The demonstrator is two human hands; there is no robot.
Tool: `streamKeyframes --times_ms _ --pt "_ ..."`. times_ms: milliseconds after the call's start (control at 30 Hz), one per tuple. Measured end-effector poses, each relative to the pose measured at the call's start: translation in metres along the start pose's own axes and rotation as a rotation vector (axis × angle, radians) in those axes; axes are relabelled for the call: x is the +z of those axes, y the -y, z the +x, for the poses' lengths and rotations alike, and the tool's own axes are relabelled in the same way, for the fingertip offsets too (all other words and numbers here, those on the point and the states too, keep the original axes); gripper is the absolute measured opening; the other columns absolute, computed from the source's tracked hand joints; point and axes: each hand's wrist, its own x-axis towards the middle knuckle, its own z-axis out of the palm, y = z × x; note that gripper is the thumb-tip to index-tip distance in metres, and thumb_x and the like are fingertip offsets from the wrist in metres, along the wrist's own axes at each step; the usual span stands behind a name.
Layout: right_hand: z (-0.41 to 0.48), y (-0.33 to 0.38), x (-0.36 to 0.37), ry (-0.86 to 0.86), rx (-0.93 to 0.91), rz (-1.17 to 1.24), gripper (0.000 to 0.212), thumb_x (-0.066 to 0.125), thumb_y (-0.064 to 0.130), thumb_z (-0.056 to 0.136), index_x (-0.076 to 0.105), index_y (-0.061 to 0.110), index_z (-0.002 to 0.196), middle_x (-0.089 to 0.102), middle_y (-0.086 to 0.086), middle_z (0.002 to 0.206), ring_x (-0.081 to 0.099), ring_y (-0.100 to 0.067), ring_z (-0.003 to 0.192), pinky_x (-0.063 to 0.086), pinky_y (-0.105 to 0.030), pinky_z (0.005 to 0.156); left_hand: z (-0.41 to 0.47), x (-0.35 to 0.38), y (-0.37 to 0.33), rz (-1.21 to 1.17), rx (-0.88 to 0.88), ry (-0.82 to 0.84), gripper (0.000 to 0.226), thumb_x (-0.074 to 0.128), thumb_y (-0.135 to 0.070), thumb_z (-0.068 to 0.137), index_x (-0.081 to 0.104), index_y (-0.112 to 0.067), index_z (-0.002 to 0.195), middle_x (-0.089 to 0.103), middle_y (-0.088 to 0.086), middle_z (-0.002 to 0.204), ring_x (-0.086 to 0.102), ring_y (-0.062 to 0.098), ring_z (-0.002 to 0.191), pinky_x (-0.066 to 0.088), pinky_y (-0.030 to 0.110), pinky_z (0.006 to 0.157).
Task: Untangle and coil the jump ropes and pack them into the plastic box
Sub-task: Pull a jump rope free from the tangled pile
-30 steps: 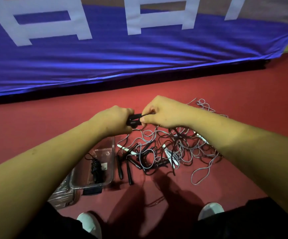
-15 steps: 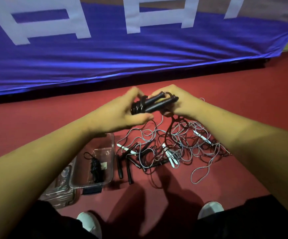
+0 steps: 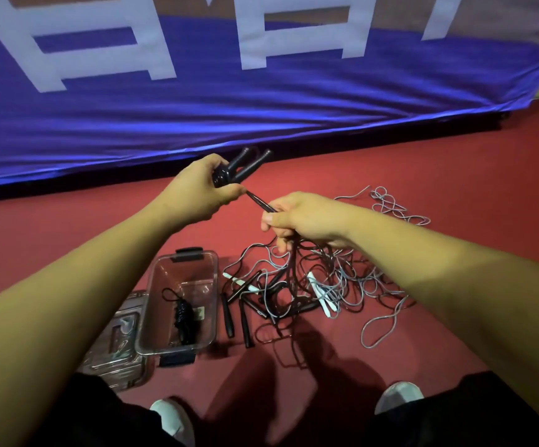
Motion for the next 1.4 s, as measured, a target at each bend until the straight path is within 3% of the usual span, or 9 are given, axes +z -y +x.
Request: streamKeyframes --times_ms 233,367,467,667,900,967,1100,1300,1400 --pt "-0.006 0.0 0.003 0.005 0.045 -0.04 0.02 0.041 0.011 0.103 0.054 0.007 0.088 0.04 0.001 0.053 0.06 -0.017 0.053 0.045 -0.025 0.056 0.006 -0.012 0.01 0.188 -0.023 -0.109 0.029 0.073 -0.033 0.086 0.052 -0.018 0.101 0.06 -0.001 0.078 0.052 0.018 0.061 0.04 0.03 0.064" --pt "-0.011 0.003 0.003 0.003 0.059 0.005 0.019 0.043 0.015 0.103 0.055 0.006 0.09 0.039 0.001 0.056 0.044 -0.01 0.041 0.033 -0.022 0.047 0.007 -0.017 0.019 0.355 -0.033 -0.121 0.034 0.071 -0.029 0.088 0.053 -0.012 0.111 0.063 0.007 0.096 0.058 0.03 0.089 0.033 0.03 0.071" --pt "-0.013 0.004 0.008 0.024 0.1 0.089 0.022 0.042 0.018 0.103 0.055 0.006 0.091 0.037 0.0 0.056 0.035 -0.008 0.039 0.028 -0.02 0.04 0.01 -0.016 0.028 0.467 -0.072 -0.153 0.038 0.067 -0.025 0.09 0.05 -0.007 0.119 0.065 0.021 0.11 0.059 0.039 0.103 0.039 0.036 0.075" --pt "-0.017 0.004 0.01 0.059 0.162 0.093 0.014 0.047 0.015 0.098 0.057 0.007 0.092 0.041 0.001 0.053 0.029 -0.01 0.038 0.021 -0.02 0.04 0.017 -0.024 0.056 0.653 -0.227 -0.24 0.041 0.062 -0.026 0.091 0.043 -0.005 0.121 0.06 0.032 0.11 0.058 0.051 0.098 0.044 0.048 0.076" --pt "-0.013 0.016 0.018 0.023 0.162 0.155 0.039 0.066 0.05 0.085 0.043 0.019 0.078 0.032 0.003 0.057 0.019 -0.009 0.047 0.014 -0.018 0.042 0.021 -0.027 0.08 0.61 -0.328 -0.234 0.039 0.062 -0.024 0.09 0.044 -0.002 0.117 0.059 0.034 0.111 0.057 0.052 0.101 0.045 0.05 0.081" --pt "-0.013 0.014 0.019 0.037 0.16 0.136 0.033 0.068 0.042 0.087 0.048 0.017 0.079 0.035 0.004 0.057 0.022 -0.007 0.045 0.017 -0.017 0.039 0.022 -0.027 0.083 0.606 -0.342 -0.237 0.039 0.062 -0.024 0.091 0.043 -0.002 0.117 0.059 0.034 0.112 0.057 0.052 0.101 0.045 0.05 0.081" --pt "-0.012 0.01 0.019 -0.036 0.185 0.167 0.023 0.042 0.026 0.103 0.056 0.008 0.102 0.036 0.002 0.053 0.025 -0.006 0.037 0.02 -0.015 0.035 0.021 -0.027 0.09 0.622 -0.371 -0.239 0.038 0.061 -0.025 0.091 0.043 -0.003 0.117 0.059 0.034 0.113 0.057 0.052 0.102 0.046 0.051 0.083" --pt "-0.02 0.002 0.013 -0.064 0.266 -0.039 0.024 0.04 0.005 0.096 0.062 -0.002 0.088 0.051 -0.008 0.057 0.047 -0.015 0.038 0.033 -0.019 0.035 0.017 -0.045 0.114 0.656 -0.482 -0.316 0.035 0.059 -0.021 0.092 0.043 0.0 0.115 0.057 0.037 0.115 0.056 0.054 0.106 0.045 0.051 0.088" --pt "-0.025 0.002 0.008 0.041 0.317 -0.13 0.026 0.038 0.002 0.092 0.064 -0.003 0.091 0.048 -0.005 0.058 0.037 -0.011 0.04 0.027 -0.018 0.036 0.012 -0.059 0.135 0.666 -0.558 -0.3 0.041 0.062 -0.021 0.091 0.043 0.001 0.12 0.056 0.036 0.12 0.055 0.053 0.111 0.044 0.051 0.09"
